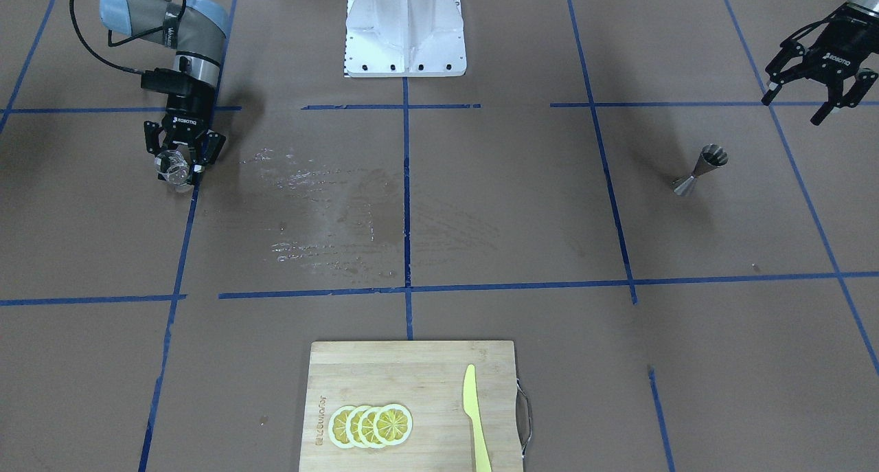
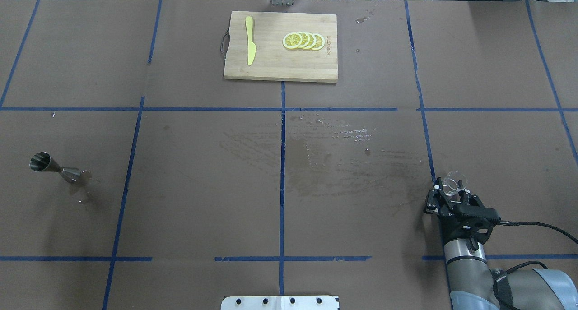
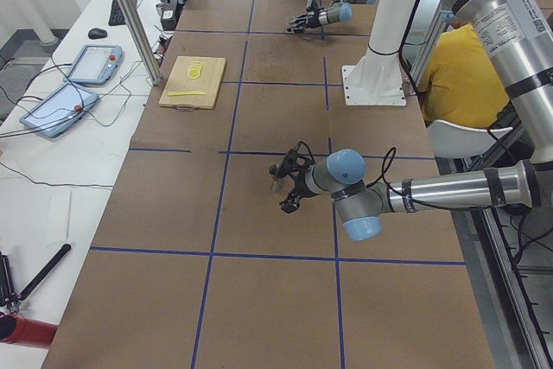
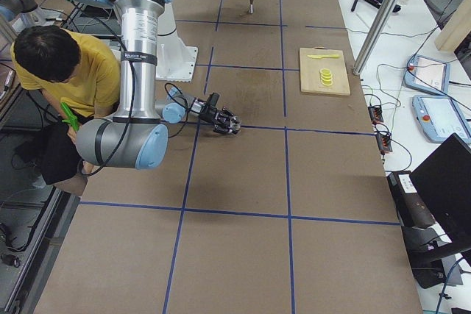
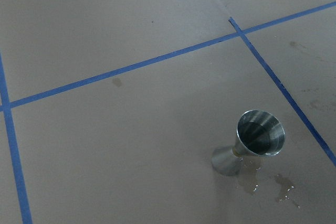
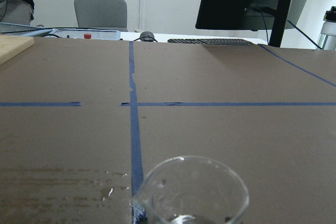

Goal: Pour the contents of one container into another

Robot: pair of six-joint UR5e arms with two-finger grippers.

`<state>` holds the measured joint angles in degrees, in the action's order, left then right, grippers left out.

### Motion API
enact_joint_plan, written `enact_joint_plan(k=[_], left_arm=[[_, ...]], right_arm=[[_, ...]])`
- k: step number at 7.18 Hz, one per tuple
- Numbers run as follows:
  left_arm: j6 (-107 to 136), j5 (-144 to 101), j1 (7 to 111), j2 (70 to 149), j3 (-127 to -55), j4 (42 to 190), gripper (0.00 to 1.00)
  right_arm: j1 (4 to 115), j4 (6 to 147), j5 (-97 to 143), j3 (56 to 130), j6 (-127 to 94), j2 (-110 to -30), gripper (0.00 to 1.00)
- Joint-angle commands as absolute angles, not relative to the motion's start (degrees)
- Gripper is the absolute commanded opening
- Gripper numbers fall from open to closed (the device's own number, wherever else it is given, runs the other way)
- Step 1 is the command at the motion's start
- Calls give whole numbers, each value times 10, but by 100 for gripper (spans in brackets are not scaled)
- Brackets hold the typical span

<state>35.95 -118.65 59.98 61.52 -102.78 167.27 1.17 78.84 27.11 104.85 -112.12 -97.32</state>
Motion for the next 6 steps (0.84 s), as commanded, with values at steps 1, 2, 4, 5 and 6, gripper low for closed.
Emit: enact_joint_plan(k=[1, 2, 4, 5, 6], left_arm=[[359, -1186, 602, 615, -1027, 1673, 100], [359, -1186, 602, 615, -1027, 1674, 100], [359, -1186, 605, 615, -1027, 1675, 100], [359, -1184, 605, 617, -1023, 1675, 100], [359, -1183, 606, 625, -1018, 1675, 100]], right_arm=[[11, 788, 271, 1047, -1121, -973, 100], [11, 788, 271, 1048, -1121, -973, 100], [-3, 788, 275, 1074, -1112, -978, 100], [-16, 787, 276, 1095, -1089, -996, 100], [-33, 787, 280, 1143, -1068, -1034, 100]])
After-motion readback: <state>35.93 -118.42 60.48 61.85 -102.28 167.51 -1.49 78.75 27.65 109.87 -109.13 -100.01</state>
